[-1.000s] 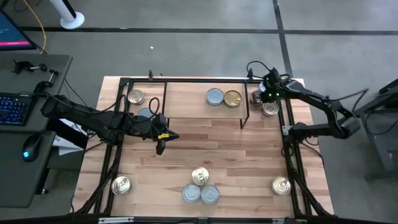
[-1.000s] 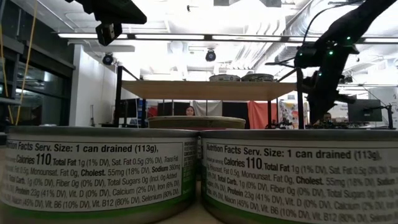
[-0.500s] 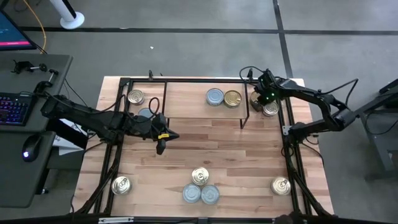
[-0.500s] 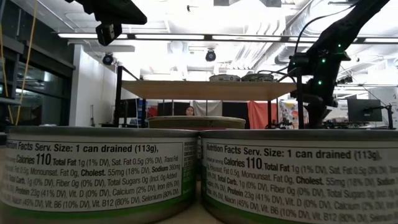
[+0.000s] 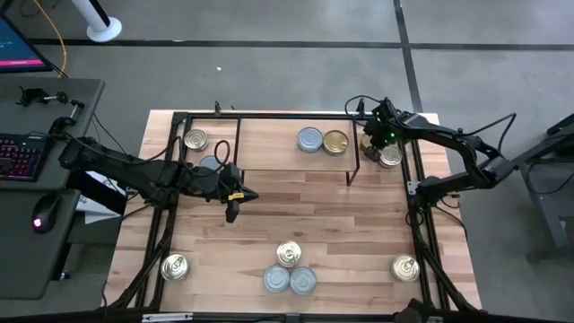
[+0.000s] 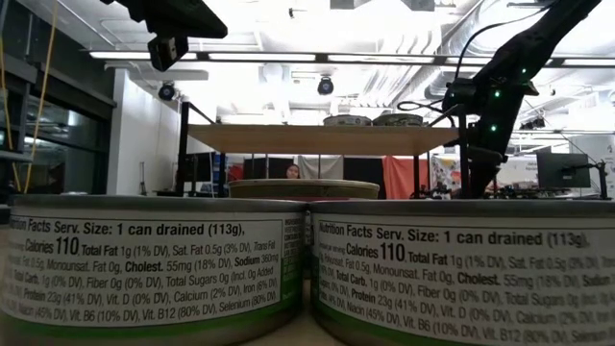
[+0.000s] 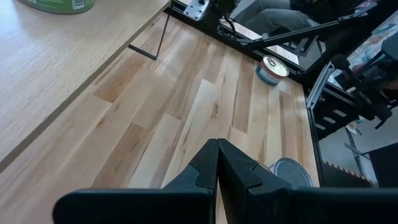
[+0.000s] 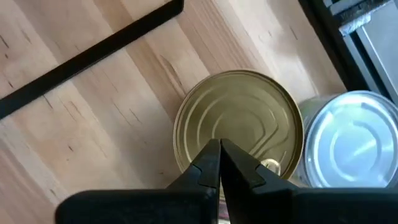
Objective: Stack canned seafood by type on shelf
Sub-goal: Stack the green tuna can on top of the green tuna can on the shelf
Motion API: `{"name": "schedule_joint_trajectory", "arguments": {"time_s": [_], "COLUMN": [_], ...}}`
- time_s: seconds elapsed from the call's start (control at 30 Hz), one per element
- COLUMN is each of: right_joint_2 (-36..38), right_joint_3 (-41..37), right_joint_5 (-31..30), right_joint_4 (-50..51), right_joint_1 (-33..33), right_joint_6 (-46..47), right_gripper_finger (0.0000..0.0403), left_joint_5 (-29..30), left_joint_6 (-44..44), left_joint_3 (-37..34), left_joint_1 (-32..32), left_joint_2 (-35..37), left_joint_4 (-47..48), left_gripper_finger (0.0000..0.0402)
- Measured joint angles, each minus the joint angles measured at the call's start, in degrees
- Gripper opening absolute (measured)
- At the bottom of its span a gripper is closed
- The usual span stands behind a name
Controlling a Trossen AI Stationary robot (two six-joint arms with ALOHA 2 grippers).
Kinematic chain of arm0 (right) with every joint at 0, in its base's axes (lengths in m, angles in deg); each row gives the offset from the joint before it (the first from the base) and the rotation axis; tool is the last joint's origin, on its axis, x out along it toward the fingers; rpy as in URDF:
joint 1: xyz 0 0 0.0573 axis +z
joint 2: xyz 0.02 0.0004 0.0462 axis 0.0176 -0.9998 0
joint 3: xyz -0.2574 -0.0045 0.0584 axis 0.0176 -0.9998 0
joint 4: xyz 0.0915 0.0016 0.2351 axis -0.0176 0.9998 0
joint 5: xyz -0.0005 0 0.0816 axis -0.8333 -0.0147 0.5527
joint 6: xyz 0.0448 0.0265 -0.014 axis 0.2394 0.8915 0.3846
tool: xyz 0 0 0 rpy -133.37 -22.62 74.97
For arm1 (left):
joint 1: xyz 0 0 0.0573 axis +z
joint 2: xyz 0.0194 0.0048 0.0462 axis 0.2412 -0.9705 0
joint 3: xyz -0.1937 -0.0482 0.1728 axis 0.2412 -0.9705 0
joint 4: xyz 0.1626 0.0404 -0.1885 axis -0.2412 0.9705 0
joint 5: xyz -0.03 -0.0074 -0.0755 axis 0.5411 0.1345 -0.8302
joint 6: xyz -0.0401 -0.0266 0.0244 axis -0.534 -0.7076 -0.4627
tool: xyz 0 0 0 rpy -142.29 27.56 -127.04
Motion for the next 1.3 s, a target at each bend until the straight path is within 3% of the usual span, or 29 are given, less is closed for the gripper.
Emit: {"name": "schedule_joint_trajectory", "arguments": {"time_s": [0.33,0.93,1.3], "right_joint_2": [-5.7,-5.7,-5.7], "right_joint_3": [0.4,0.4,0.4], "right_joint_5": [-1.0,0.2,3.0], "right_joint_4": [-0.7,10.9,14.7], "right_joint_1": [0.1,10.8,10.1], "right_joint_6": [-0.2,-1.2,2.4], "right_gripper_finger": [0.0000,0.0000,0.0000], "left_joint_5": [0.0,0.0,0.0], "left_joint_6": [-2.1,-2.2,-2.2], "left_joint_3": [0.0,0.0,0.0], "left_joint_1": [0.0,0.0,0.0], "left_joint_2": [0.0,0.0,0.0], "left_joint_4": [0.1,1.7,2.2], "left_gripper_finger": [0.0000,0.0000,0.0000]}}
